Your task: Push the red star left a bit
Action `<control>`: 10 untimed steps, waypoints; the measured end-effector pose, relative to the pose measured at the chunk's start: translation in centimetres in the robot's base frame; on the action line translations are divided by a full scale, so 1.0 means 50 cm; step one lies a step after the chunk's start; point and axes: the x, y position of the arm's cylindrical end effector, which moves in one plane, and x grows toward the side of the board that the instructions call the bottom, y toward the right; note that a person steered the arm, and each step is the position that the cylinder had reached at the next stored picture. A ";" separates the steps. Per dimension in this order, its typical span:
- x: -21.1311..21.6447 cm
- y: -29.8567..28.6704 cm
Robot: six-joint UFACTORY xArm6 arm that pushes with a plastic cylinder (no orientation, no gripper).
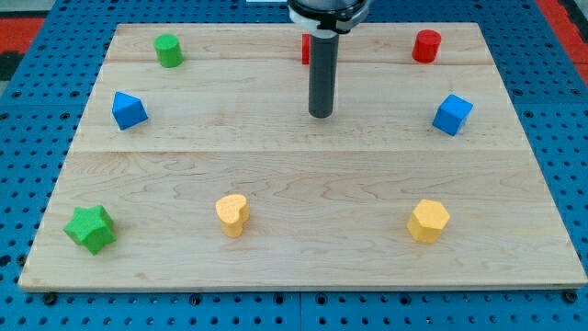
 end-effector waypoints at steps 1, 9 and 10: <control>-0.003 0.000; -0.254 -0.022; -0.210 0.002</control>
